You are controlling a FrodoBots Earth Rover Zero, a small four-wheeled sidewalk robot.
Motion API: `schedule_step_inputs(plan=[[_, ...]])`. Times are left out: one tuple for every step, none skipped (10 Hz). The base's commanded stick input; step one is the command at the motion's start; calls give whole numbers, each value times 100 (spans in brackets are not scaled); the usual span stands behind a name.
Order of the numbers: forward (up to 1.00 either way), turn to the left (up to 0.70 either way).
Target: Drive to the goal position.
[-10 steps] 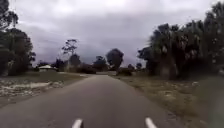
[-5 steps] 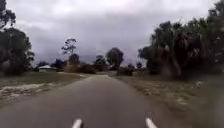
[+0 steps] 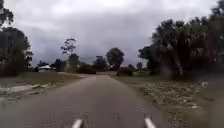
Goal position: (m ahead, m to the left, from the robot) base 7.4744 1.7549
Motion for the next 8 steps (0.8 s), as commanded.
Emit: schedule_step_inputs(plan=[[84,13],[84,22],[84,29],[84,21],[84,13],[84,5],[84,3],[84,3]])
